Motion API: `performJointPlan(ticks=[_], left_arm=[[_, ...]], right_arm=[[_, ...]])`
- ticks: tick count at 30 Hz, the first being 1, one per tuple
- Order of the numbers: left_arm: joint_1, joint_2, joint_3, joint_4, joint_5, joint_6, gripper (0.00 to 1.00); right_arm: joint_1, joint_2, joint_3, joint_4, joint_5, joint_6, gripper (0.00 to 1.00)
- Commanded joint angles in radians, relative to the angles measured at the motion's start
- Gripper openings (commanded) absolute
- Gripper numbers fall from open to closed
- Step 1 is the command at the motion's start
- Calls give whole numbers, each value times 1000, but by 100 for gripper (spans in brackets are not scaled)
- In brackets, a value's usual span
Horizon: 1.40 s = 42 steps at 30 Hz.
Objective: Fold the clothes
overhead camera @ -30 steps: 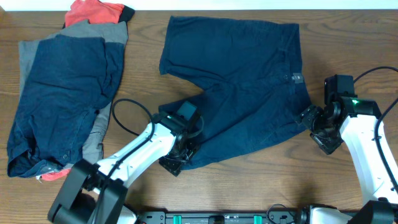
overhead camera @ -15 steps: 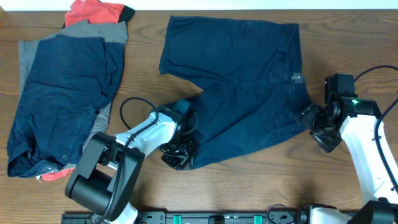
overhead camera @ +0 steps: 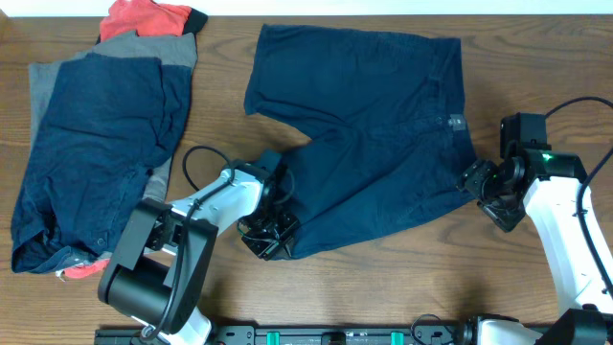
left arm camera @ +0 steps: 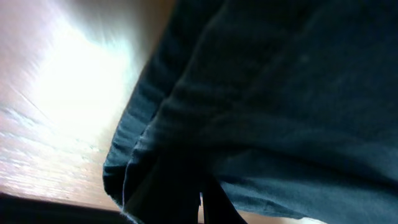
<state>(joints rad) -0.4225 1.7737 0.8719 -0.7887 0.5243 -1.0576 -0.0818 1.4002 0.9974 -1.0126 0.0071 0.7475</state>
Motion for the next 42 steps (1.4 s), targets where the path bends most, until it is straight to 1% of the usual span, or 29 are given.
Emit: performJointPlan(ticks=[1, 3, 9, 14, 16, 21, 22, 24, 25, 26, 29, 31, 34, 35, 38, 42], left_arm=[[29, -19, -16, -1, -69, 89, 6], [35, -52, -10, -1, -91, 97, 6], [35, -195, 11, 23, -227, 153, 6], [35, -298, 17, 19, -354, 171, 6], [35, -317, 17, 16, -380, 171, 6], [33, -319, 17, 0, -388, 171, 6], [33, -319, 17, -8, -394, 171, 8], [33, -319, 17, -34, -428, 166, 28], [33, -319, 16, -51, -448, 153, 33], [33, -319, 16, -67, -467, 134, 42], [33, -318, 16, -89, -496, 94, 58], [33, -317, 16, -85, -496, 78, 62], [33, -305, 14, -84, -500, 48, 64], [33, -297, 13, -85, -500, 41, 70], [33, -265, 1, -80, -499, 11, 79], [33, -207, -13, -43, -499, 4, 83]], right_arm=[[-3, 1, -4, 10, 2, -24, 80], [-3, 1, -4, 15, 1, -24, 80], [-3, 1, -4, 41, -2, -33, 79], [-2, 1, -4, 48, -37, -92, 79], [0, 1, -4, 48, -42, -98, 79], [12, 1, -4, 48, -42, -99, 79], [15, 1, -4, 48, -42, -98, 80], [20, 1, -4, 48, -42, -99, 80], [22, 1, -4, 49, -42, -99, 80], [24, 1, -4, 52, -42, -99, 80], [31, 1, -4, 60, -42, -99, 80], [35, 1, -4, 64, -42, -99, 81], [37, 1, -4, 71, -42, -99, 81], [37, 1, -4, 72, -42, -99, 81], [37, 1, -4, 75, -42, -99, 81], [37, 1, -4, 75, -42, -99, 81]])
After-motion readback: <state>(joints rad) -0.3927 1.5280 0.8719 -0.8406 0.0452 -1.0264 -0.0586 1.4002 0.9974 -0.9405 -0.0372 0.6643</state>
